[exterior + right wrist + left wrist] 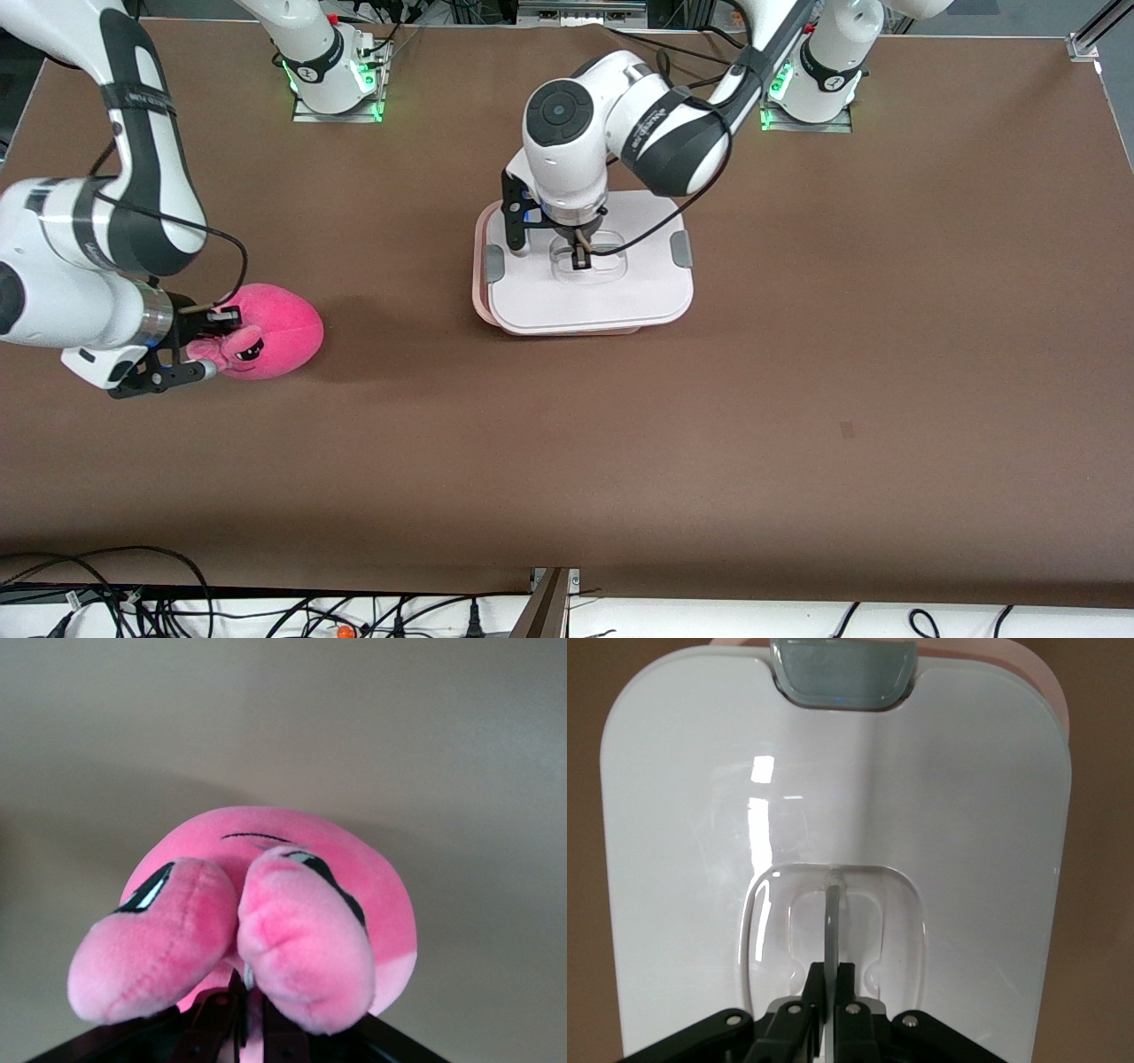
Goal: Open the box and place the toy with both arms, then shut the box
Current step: 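Lift the lid aside with the left gripper while the right gripper grasps the plush, then carry the pink plush into the pink tub with the right gripper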
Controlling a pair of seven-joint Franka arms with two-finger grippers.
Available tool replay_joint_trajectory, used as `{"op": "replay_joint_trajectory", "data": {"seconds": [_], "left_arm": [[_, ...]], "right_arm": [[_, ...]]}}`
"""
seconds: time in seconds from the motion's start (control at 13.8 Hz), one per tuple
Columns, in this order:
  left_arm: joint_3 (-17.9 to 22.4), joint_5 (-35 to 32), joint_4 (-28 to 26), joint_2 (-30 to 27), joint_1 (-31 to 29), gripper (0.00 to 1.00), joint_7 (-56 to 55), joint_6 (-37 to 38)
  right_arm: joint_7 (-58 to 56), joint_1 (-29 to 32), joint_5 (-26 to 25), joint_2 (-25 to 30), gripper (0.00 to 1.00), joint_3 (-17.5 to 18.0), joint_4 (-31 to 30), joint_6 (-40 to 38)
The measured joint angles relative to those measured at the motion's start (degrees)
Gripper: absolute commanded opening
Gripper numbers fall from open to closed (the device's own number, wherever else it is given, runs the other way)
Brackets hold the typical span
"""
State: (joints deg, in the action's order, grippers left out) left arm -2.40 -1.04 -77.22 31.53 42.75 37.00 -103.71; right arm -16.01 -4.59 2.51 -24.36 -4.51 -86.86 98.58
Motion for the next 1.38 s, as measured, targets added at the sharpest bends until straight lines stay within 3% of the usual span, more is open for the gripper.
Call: {"op": "replay_joint_trajectory", "data": {"seconds": [0.44,0.87,1.16,1.38], "left_arm": [[0.03,0.86,0.5,-6.21,-6.29,0.0,1.33,11.82],[0.66,1.34,0.54,-12.44,-24.88,0.0,19.34,22.67],[0.98,1.21,0.53,-13.64,-38.01,0.0,33.43,25.25],[0.95,-1.53,0.32,-13.7,-43.76,0.0,39.43,25.44]], "right_arm": [[-7.93,-2.81,0.01,1.16,0.0,0.86,12.83,-18.31],[-12.99,-12.02,-0.7,1.26,0.0,2.63,15.22,-19.61],[-15.52,-22.25,-5.53,1.39,0.0,2.95,19.9,-19.97],[-18.0,-28.68,-6.08,1.14,0.0,2.99,20.32,-19.96]]}}
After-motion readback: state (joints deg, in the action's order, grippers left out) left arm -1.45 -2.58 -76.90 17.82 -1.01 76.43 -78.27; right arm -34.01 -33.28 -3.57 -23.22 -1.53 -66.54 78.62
